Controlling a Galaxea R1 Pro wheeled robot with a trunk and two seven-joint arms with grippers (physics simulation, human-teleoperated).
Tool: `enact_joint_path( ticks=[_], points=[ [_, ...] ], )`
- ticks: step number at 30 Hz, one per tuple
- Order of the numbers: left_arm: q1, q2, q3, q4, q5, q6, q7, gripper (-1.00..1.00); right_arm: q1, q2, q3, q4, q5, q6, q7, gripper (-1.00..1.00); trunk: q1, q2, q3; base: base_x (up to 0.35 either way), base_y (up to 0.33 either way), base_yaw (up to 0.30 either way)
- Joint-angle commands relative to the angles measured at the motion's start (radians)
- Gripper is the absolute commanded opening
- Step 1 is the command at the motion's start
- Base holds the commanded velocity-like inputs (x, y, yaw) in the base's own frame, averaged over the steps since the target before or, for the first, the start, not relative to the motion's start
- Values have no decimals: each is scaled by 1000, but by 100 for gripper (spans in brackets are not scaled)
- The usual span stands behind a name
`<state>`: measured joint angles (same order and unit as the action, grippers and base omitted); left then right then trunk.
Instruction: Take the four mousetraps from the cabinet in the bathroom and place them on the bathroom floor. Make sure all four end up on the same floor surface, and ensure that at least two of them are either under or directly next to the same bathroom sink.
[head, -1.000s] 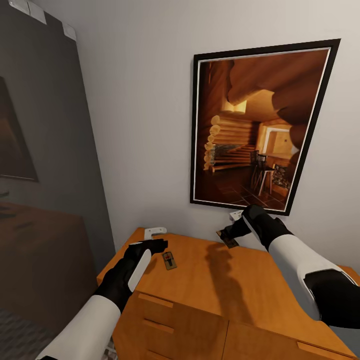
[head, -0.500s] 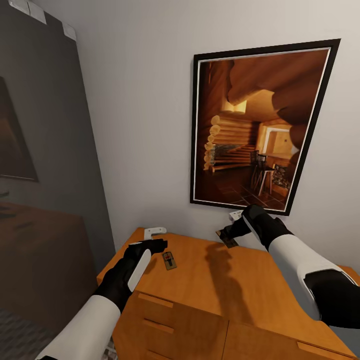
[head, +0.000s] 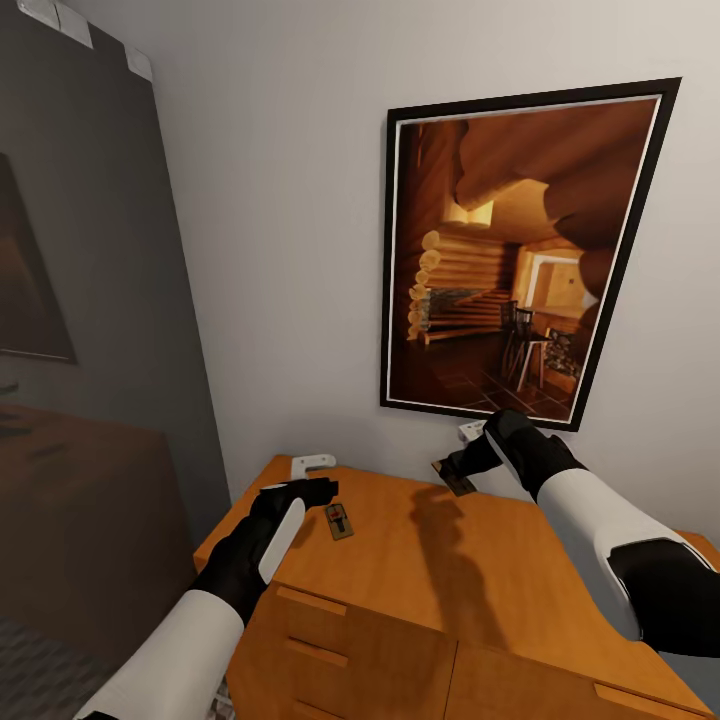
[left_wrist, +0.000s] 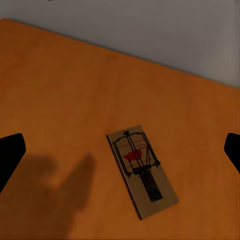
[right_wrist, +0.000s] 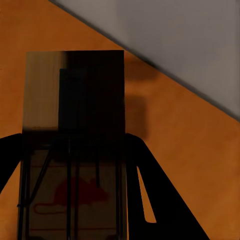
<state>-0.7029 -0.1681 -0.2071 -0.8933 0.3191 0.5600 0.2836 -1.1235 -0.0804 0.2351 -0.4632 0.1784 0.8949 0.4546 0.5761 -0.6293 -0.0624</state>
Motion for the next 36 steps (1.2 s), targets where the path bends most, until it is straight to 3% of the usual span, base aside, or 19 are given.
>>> enact_joint_path(
  ticks=[1, 13, 17, 22, 36],
  points=[
    [-1, 0, -2, -2, 11, 3, 9, 100, -1, -1, 4, -2, 8, 3, 7, -100, 0, -2, -2, 0, 0, 0],
    [0, -4, 54, -11, 15, 0, 55, 100, -1, -2, 5, -2, 12, 3, 7, -100, 0, -2, -2, 0, 0, 0],
    [-1, -6, 58, -11, 15, 1, 134, 100, -1, -2, 5, -2, 13, 3, 7, -100, 0, -2, -2, 0, 0, 0],
    [0, -6, 60, -10, 19, -2, 294, 100, -1, -2, 5, -2, 15, 3, 6, -100, 0, -2, -2, 0, 0, 0],
    [0, -6, 58, -10, 26, -6, 379, 100, -1, -1, 4, -2, 15, 3, 6, -100, 0, -2, -2, 0, 0, 0]
  ],
)
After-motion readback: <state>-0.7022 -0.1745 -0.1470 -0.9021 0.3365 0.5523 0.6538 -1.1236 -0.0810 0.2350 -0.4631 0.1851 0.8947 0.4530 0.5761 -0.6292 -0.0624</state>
